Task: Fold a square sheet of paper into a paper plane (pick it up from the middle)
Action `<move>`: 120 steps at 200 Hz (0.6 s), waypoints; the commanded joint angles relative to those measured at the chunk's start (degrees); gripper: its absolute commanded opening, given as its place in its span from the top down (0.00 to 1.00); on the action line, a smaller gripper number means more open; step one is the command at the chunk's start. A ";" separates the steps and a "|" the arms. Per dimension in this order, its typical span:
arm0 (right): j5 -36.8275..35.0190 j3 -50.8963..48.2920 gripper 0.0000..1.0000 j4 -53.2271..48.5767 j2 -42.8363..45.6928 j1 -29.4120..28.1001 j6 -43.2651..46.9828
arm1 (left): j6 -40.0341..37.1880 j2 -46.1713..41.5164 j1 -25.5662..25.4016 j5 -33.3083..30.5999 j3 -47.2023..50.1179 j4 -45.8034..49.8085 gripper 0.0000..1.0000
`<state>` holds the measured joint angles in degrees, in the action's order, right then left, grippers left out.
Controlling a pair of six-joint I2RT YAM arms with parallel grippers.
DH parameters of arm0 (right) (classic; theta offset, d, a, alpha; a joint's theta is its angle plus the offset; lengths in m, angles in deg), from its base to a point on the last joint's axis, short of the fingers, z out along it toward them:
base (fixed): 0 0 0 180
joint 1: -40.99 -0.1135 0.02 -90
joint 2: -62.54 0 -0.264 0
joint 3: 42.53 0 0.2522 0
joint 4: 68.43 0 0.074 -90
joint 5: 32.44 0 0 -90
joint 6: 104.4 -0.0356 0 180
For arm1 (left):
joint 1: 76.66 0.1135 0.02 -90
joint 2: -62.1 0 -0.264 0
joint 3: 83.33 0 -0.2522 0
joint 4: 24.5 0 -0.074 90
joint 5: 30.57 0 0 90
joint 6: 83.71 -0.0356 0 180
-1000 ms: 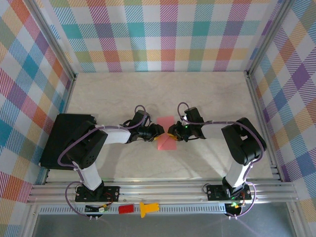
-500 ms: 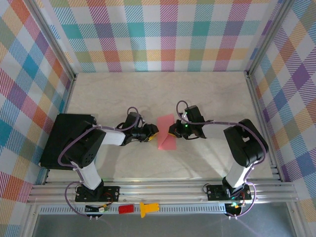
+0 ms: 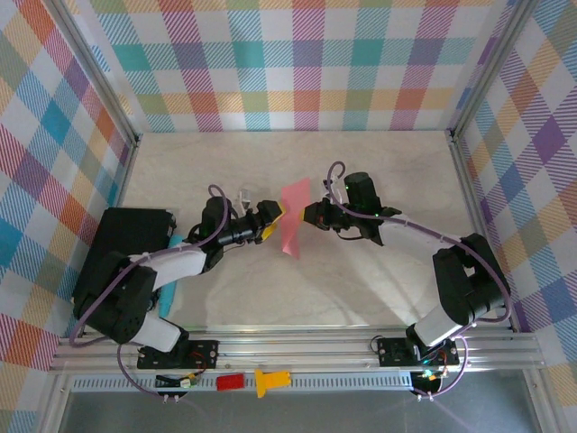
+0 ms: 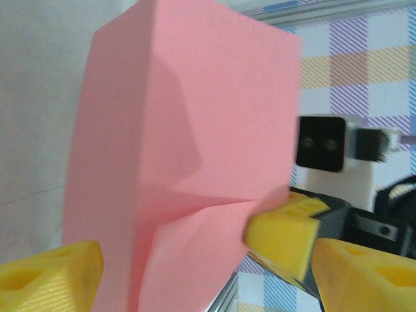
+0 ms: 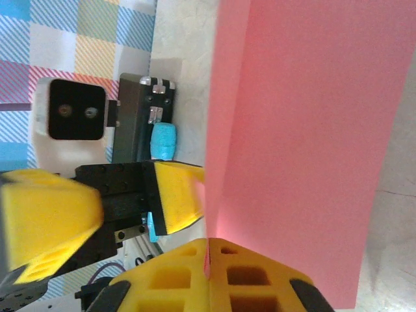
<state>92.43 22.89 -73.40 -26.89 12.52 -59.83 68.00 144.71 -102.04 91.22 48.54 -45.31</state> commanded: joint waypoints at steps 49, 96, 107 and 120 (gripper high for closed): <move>6.78 1.87 1.00 6.13 2.99 0.41 -3.94 | -4.66 -6.19 0.16 -0.83 1.24 5.45 0.03; 9.43 1.35 1.00 10.88 4.14 0.59 -7.48 | 0.25 -4.36 0.18 3.87 1.63 -1.17 0.04; 10.09 1.36 1.00 11.75 3.91 0.67 -8.28 | 2.19 -3.64 0.03 5.03 1.77 -4.62 0.06; 10.94 1.12 1.00 13.32 3.52 0.69 -9.37 | 4.02 -3.02 0.07 5.61 1.77 -7.71 0.08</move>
<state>100.15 23.16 -65.07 -24.03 12.85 -66.48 68.04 140.47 -102.04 93.43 49.79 -44.58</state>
